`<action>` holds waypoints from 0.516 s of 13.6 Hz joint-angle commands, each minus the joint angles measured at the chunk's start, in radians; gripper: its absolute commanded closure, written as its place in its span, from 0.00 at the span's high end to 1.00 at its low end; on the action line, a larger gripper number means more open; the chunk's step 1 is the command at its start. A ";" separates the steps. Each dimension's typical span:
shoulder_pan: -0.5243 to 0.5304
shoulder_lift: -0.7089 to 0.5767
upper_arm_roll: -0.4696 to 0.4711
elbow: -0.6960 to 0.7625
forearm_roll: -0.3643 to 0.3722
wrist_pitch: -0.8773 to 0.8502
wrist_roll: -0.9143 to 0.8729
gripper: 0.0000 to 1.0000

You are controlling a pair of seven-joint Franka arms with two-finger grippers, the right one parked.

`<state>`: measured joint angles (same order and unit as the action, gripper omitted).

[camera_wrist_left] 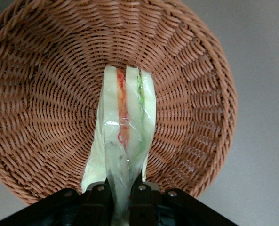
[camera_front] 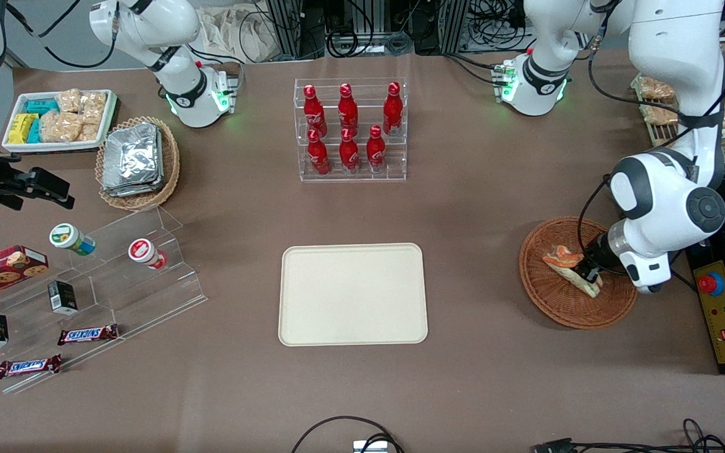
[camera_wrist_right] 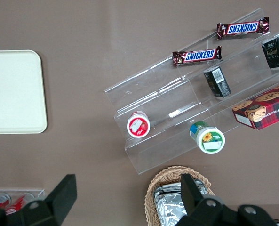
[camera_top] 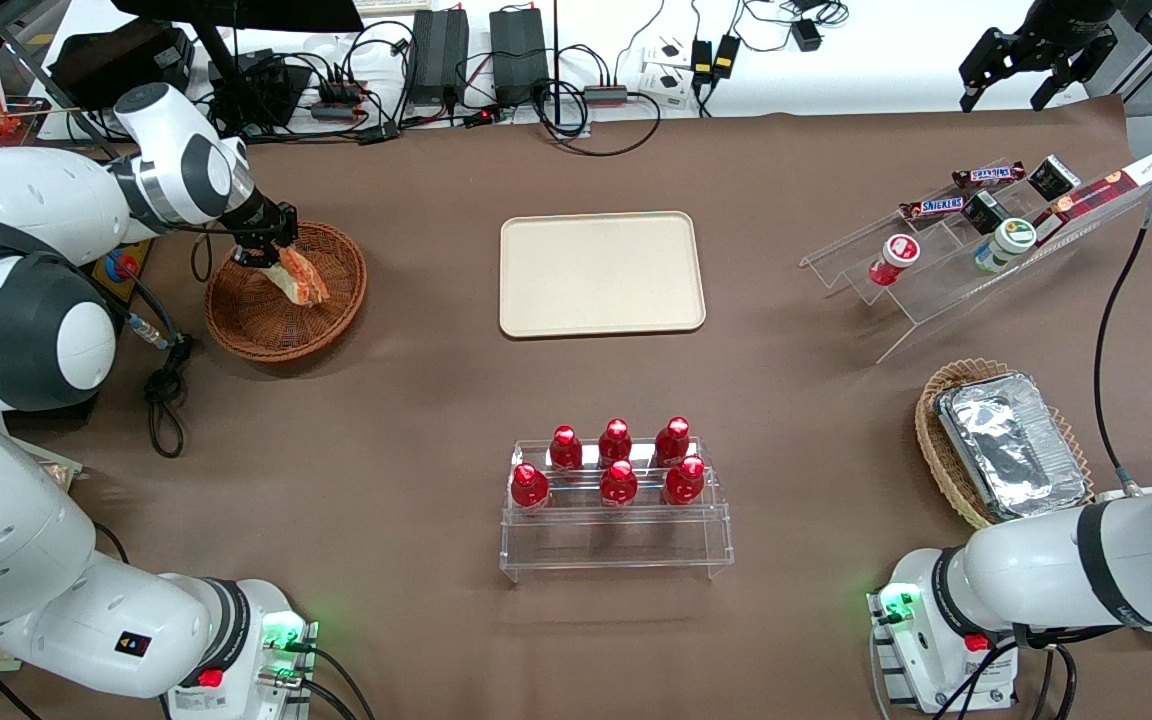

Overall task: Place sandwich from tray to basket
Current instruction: 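Lower the sandwich into the basket and open the left gripper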

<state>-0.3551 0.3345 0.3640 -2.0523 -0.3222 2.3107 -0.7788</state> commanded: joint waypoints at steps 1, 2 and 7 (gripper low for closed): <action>-0.008 -0.015 0.003 -0.022 0.014 0.024 0.030 0.12; -0.007 -0.017 0.003 -0.028 0.012 0.029 0.045 0.14; -0.004 0.004 0.003 -0.019 0.012 0.036 0.100 0.23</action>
<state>-0.3562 0.3360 0.3637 -2.0643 -0.3193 2.3259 -0.7178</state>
